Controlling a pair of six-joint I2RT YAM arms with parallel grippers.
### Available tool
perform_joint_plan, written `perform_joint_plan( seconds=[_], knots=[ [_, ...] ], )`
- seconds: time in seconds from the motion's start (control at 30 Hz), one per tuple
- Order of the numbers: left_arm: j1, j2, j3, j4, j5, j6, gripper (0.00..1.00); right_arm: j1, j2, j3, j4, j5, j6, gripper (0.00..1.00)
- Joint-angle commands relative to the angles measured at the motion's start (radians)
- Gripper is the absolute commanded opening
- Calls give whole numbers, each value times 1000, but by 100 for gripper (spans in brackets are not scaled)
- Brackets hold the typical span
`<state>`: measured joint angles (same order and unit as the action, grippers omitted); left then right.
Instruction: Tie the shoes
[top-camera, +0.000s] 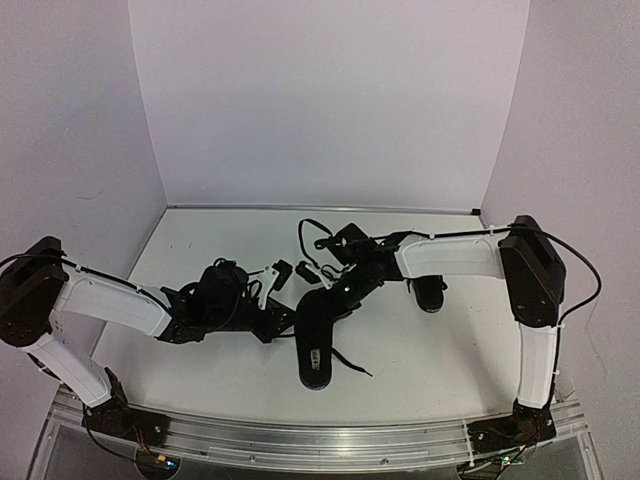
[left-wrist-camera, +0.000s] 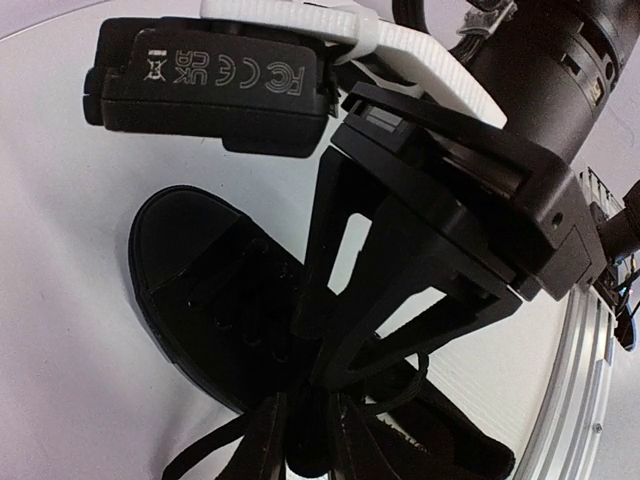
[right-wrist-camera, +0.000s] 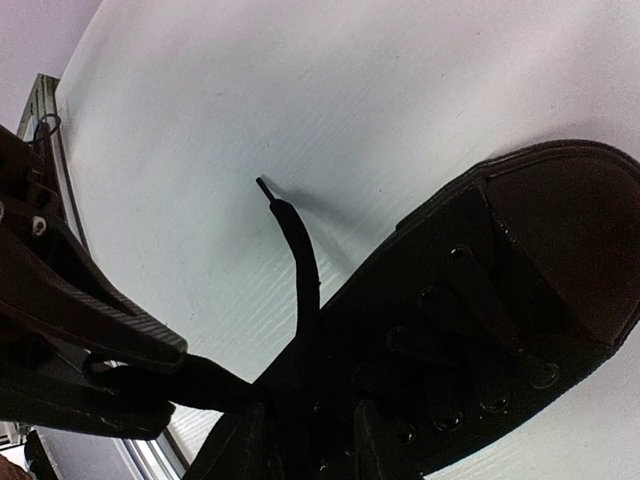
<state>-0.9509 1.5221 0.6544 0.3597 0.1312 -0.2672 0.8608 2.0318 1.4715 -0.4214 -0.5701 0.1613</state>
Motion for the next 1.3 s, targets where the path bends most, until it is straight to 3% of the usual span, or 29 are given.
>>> perform_joint_plan(
  seconds=[0.0,0.1,0.33,0.73,0.97,1.03,1.13,1.27],
  knots=[
    [10,1,8,43,13,-11,14,6,9,40,-19,5,-18,19],
    [13,0,5,40,13,-10,11,7,1,38,-20,16,-12,10],
    [22,-2,2,22,2,-10,0,6,-57,16,-20,38,6,0],
    [36,2,-1,-26,-53,-15,0,-4,-145,-88,37,59,64,0],
    [36,23,15,-24,-17,2,0,-4,-142,-152,126,-5,111,0],
    [36,4,21,-38,-9,28,7,-5,-144,-159,147,-15,123,0],
    [36,-78,23,-79,-11,110,30,-4,-149,-166,166,-21,135,0],
    [35,-220,28,-165,-32,255,39,-4,-150,-170,174,-28,136,0]
  ],
)
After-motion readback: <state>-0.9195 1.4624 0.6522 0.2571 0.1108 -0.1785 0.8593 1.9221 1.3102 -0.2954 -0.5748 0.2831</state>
